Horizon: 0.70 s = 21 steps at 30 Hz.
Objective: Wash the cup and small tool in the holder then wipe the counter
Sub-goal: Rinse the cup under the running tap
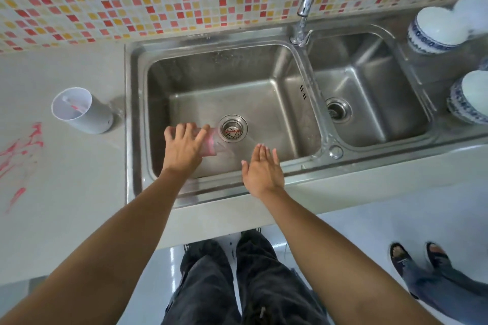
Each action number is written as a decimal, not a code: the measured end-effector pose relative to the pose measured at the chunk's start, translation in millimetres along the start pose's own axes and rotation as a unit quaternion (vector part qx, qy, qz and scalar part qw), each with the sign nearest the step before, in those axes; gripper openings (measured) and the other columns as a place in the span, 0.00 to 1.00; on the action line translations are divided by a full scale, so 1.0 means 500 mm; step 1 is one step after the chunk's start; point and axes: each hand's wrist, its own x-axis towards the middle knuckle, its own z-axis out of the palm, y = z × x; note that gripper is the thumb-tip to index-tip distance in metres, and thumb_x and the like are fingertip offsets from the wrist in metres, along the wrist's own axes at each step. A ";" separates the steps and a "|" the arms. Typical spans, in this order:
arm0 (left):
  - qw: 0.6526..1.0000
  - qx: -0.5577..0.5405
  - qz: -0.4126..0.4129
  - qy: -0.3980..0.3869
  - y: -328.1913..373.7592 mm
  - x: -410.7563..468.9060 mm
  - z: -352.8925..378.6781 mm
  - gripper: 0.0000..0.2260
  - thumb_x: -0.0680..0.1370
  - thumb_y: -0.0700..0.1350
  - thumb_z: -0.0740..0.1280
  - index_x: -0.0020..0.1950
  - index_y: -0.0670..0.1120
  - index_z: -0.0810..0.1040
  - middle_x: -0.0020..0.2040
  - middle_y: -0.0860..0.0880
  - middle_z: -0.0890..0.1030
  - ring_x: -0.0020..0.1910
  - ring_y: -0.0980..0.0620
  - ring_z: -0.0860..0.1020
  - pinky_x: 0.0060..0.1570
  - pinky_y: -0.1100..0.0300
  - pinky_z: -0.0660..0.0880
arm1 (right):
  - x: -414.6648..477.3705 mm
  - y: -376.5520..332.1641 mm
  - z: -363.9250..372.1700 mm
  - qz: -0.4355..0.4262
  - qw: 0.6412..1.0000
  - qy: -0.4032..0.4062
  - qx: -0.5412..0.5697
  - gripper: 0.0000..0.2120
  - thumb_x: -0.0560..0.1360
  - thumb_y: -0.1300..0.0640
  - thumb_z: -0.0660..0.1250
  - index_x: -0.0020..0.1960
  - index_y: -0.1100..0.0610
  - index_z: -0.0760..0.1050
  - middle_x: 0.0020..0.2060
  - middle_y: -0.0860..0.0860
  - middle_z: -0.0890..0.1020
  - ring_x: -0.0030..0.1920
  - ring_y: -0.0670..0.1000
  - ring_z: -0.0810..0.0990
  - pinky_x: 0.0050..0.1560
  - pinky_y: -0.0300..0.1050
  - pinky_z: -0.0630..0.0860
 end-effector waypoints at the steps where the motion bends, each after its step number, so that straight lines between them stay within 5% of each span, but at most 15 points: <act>1: 1.000 0.009 0.002 -0.002 0.002 0.003 -0.002 0.31 0.67 0.47 0.73 0.69 0.53 0.68 0.57 0.43 0.73 0.54 0.42 0.70 0.56 0.45 0.66 | 0.000 0.001 0.000 0.001 1.000 -0.001 -0.001 0.32 0.81 0.46 0.45 0.77 0.67 0.46 0.76 0.61 0.55 0.77 0.56 0.52 0.76 0.52 0.40; 5: 0.998 0.063 0.005 -0.013 0.010 0.012 -0.021 0.28 0.74 0.45 0.68 0.72 0.53 0.64 0.61 0.43 0.71 0.60 0.42 0.68 0.61 0.44 0.64 | 0.002 0.006 0.002 -0.004 1.000 0.000 0.004 0.32 0.81 0.46 0.45 0.77 0.67 0.45 0.77 0.61 0.53 0.77 0.56 0.50 0.76 0.52 0.41; 14: 0.995 0.096 0.021 -0.009 -0.009 -0.004 -0.053 0.31 0.71 0.43 0.70 0.72 0.54 0.63 0.64 0.43 0.70 0.64 0.43 0.65 0.62 0.44 0.61 | -0.002 0.003 0.006 0.000 1.000 -0.018 0.013 0.32 0.82 0.46 0.44 0.77 0.66 0.44 0.77 0.60 0.51 0.77 0.55 0.48 0.76 0.50 0.37; 21: 0.996 -0.055 -0.070 -0.001 -0.006 0.041 -0.097 0.32 0.63 0.45 0.75 0.67 0.50 0.70 0.55 0.43 0.76 0.54 0.41 0.73 0.61 0.39 0.65 | 0.008 0.019 -0.022 -0.022 0.994 -0.012 0.106 0.31 0.81 0.45 0.51 0.78 0.60 0.49 0.77 0.57 0.53 0.77 0.55 0.50 0.76 0.51 0.50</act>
